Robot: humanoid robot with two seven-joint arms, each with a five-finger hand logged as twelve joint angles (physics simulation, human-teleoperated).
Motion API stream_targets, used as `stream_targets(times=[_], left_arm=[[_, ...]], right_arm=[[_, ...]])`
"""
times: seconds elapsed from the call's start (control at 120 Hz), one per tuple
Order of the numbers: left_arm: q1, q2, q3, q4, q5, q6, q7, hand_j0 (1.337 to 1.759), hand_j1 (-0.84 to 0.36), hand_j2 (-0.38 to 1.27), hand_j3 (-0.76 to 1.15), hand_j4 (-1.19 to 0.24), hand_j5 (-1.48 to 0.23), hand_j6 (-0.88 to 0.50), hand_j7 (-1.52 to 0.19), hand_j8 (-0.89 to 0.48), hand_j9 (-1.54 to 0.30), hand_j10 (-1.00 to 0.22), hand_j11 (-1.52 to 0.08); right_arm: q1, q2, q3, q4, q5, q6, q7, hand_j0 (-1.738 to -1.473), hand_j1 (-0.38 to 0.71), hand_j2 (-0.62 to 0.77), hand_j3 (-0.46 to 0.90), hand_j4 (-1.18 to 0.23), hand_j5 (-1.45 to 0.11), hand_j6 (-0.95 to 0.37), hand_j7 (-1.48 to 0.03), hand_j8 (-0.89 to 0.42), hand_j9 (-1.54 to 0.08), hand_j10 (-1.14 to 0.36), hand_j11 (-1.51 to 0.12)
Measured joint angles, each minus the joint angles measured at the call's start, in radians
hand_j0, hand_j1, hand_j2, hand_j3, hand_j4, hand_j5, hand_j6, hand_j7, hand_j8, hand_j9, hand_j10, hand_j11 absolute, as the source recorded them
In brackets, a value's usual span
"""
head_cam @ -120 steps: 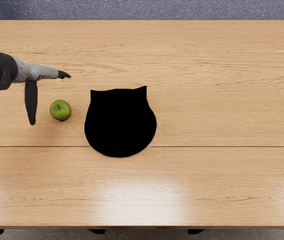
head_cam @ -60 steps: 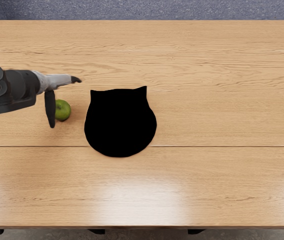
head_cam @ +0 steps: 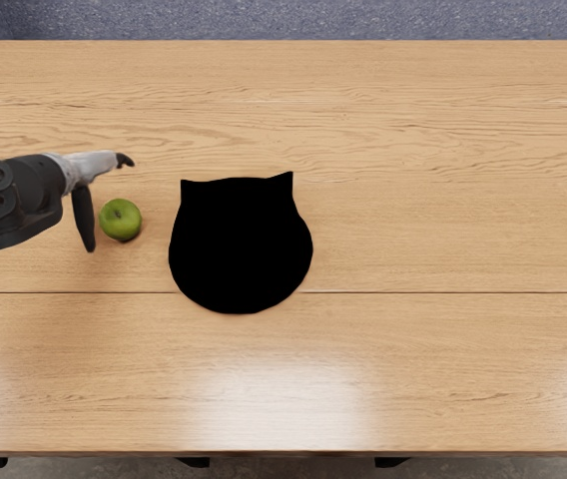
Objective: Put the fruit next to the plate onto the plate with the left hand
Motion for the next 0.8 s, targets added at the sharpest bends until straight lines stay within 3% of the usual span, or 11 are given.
stream_targets(times=[0.117, 0.35, 0.8], left_arm=[[0.007, -0.077, 0.006, 0.002, 0.0, 0.014, 0.0, 1.658, 0.22, 0.02, 0.0, -0.11, -0.14, -0.11, -0.14, -0.11, -0.14, -0.11, -0.14], [0.008, -0.074, 0.022, 0.008, 0.001, 0.019, 0.0, 1.658, 0.17, 0.03, 0.0, -0.16, -0.2, -0.16, -0.2, -0.16, -0.2, -0.16, -0.2], [0.021, -0.077, 0.042, 0.087, 0.047, 0.035, 0.0, 1.658, 0.07, 0.05, 0.0, -0.24, -0.3, -0.24, -0.3, -0.24, -0.3, -0.24, -0.3]], right_arm=[[0.0, 0.0, 0.0, 0.0, 0.0, 0.0, 0.0, -1.658, -0.33, 0.0, 0.0, -0.01, -0.02, -0.01, -0.02, -0.01, -0.02, -0.01, -0.02], [0.0, 0.0, 0.0, 0.0, 0.0, 0.0, 0.0, -1.658, -0.33, 0.0, 0.0, -0.01, -0.02, -0.01, -0.02, -0.01, -0.02, -0.01, -0.02], [0.0, 0.0, 0.0, 0.0, 0.0, 0.0, 0.0, -1.658, -0.33, 0.0, 0.0, -0.01, -0.02, -0.01, -0.02, -0.01, -0.02, -0.01, -0.02]])
